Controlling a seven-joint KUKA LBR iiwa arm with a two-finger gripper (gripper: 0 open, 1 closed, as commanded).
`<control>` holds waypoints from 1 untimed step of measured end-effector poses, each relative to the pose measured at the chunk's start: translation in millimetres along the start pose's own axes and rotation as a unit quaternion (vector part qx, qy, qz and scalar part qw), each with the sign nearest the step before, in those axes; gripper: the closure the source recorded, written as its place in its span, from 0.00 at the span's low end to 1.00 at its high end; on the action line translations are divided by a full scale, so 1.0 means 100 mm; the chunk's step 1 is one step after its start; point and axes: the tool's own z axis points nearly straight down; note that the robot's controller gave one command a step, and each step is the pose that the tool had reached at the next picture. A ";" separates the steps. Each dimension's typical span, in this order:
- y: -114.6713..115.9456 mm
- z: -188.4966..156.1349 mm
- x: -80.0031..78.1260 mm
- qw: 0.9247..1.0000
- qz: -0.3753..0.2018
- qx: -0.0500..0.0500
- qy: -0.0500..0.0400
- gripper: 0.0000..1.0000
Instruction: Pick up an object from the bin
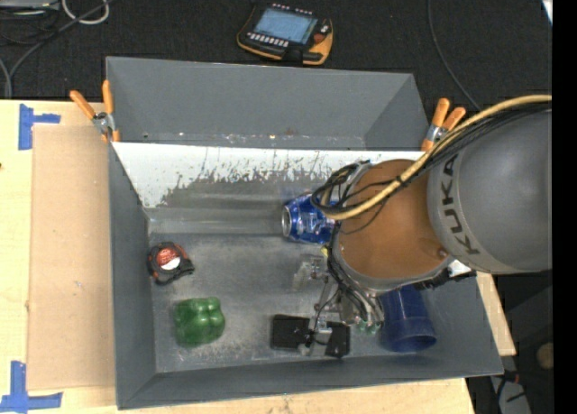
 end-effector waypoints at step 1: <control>0.04 0.47 0.08 0.981 0.194 0.003 0.009 0.00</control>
Offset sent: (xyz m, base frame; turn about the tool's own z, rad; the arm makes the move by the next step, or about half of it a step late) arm -0.0041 -0.0104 -0.0753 0.0794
